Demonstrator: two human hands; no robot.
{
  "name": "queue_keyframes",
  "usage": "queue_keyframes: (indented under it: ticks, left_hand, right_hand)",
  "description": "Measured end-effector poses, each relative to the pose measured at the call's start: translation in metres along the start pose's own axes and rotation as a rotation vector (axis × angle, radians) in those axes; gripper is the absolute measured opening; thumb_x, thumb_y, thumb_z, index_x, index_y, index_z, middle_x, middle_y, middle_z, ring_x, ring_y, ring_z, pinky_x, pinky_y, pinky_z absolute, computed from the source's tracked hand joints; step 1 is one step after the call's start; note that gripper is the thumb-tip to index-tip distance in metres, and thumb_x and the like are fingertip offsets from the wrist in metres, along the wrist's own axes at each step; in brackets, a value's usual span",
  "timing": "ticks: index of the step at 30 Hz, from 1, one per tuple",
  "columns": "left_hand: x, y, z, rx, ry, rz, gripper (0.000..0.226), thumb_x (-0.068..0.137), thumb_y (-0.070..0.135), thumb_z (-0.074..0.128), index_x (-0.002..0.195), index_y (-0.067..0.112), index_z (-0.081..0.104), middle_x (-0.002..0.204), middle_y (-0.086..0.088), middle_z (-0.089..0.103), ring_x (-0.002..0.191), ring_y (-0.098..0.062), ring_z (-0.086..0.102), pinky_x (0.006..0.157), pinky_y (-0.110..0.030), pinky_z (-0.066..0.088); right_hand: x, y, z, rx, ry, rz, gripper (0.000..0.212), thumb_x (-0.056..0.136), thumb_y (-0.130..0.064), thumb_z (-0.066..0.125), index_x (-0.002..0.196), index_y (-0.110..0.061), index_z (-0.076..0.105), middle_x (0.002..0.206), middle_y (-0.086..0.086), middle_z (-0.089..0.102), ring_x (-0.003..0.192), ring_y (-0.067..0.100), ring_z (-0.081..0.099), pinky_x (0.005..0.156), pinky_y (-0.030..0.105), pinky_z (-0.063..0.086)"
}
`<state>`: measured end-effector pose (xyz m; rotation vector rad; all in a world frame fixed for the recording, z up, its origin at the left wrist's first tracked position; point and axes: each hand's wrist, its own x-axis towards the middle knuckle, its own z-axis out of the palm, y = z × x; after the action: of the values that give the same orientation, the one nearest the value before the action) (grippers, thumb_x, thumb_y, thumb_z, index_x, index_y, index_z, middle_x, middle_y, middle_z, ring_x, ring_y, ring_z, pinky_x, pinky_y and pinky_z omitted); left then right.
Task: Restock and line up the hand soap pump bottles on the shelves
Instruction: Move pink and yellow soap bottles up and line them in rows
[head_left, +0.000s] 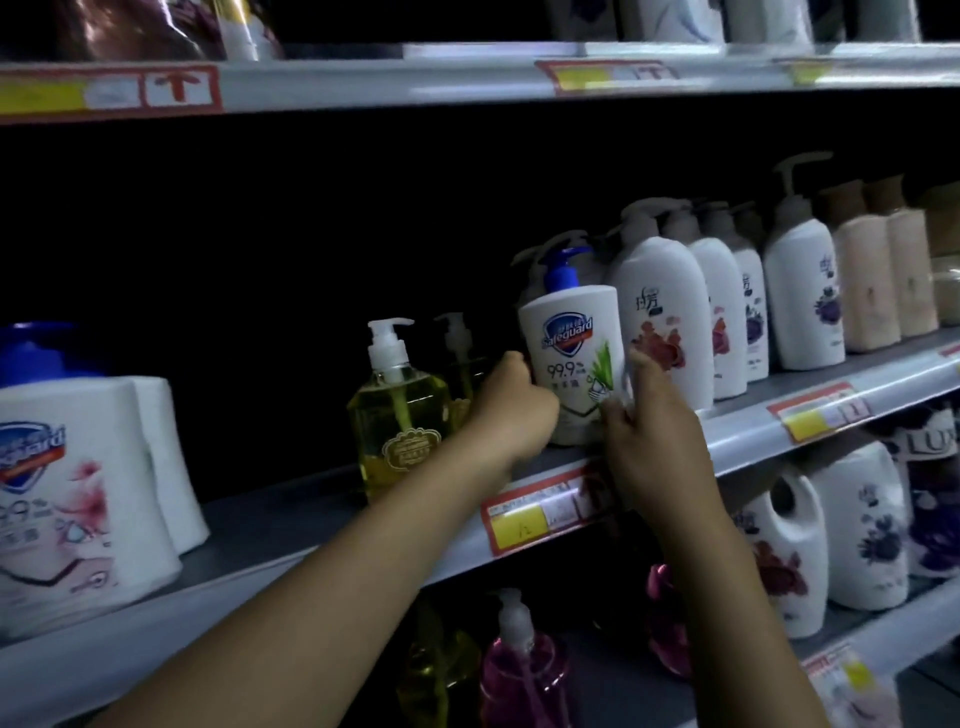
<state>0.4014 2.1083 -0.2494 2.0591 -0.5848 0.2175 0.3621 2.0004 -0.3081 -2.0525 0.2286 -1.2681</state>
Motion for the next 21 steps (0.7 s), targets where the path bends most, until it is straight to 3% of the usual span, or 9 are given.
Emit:
queue_keyframes:
  ticks: [3,7,9,12,14,16,21]
  left_hand:
    - [0.016,-0.001,0.012,-0.144,-0.035,-0.081,0.035,0.087,0.001,0.047,0.121,0.010,0.049,0.118,-0.015,0.060,0.109,-0.031,0.058,0.095,-0.047,0.050]
    - [0.011,-0.002,0.010,-0.163,0.033,0.009,0.037,0.094,0.005,0.050,0.129,0.017,0.045,0.126,-0.011,0.058,0.116,-0.027,0.054,0.099,-0.042,0.046]
    - [0.001,0.000,0.005,-0.110,0.108,0.131,0.043,0.096,0.009,0.051,0.136,0.021,0.041,0.133,-0.006,0.053,0.122,-0.022,0.049,0.097,-0.032,0.041]
    - [-0.026,0.008,-0.012,-0.001,0.284,0.452,0.048,0.095,0.004,0.051,0.136,0.025,0.042,0.132,-0.002,0.054,0.121,-0.015,0.050,0.088,-0.019,0.045]
    - [-0.047,0.011,-0.033,0.055,0.407,0.595,0.056,0.092,-0.002,0.052,0.138,0.029,0.043,0.132,0.002,0.056,0.118,-0.005,0.052,0.088,-0.009,0.044]
    - [-0.071,0.009,-0.058,0.042,0.518,0.628,0.061,0.088,-0.005,0.053,0.137,0.030,0.046,0.129,0.008,0.060,0.113,0.003,0.055,0.087,-0.007,0.045]
    - [-0.124,-0.022,-0.123,0.119,0.686,0.543,0.056,0.088,-0.006,0.055,0.134,0.026,0.050,0.120,0.011,0.065,0.107,0.003,0.058,0.080,0.000,0.041]
  right_hand:
    - [-0.002,0.001,0.007,-0.111,-0.005,-0.042,0.042,0.090,-0.019,0.055,0.129,-0.013,0.040,0.111,0.015,0.065,0.098,0.039,0.060,0.080,0.044,0.047]
    - [-0.003,0.001,0.006,0.057,0.053,-0.029,0.044,0.087,-0.015,0.064,0.126,-0.023,0.044,0.110,0.010,0.068,0.097,0.034,0.062,0.074,0.035,0.043]
    - [-0.006,-0.004,0.002,0.189,0.062,-0.052,0.054,0.086,-0.008,0.065,0.132,-0.026,0.044,0.116,0.006,0.067,0.102,0.028,0.063,0.077,0.032,0.045]
    - [-0.012,-0.025,-0.006,0.371,0.111,-0.112,0.061,0.086,0.004,0.059,0.139,-0.023,0.042,0.124,0.002,0.064,0.114,0.016,0.060,0.087,0.022,0.049]
    - [-0.019,-0.050,-0.008,0.462,0.146,-0.183,0.057,0.090,0.008,0.050,0.141,-0.015,0.040,0.125,0.005,0.062,0.116,0.016,0.060,0.093,0.027,0.051]
    - [-0.032,-0.082,-0.004,0.551,0.127,-0.255,0.058,0.090,0.011,0.045,0.143,-0.011,0.037,0.127,0.009,0.060,0.117,0.020,0.059,0.095,0.041,0.051]
    - [-0.075,-0.145,0.025,0.542,0.057,-0.356,0.075,0.084,0.008,0.054,0.151,-0.015,0.027,0.136,0.006,0.052,0.119,0.015,0.052,0.092,0.021,0.047]
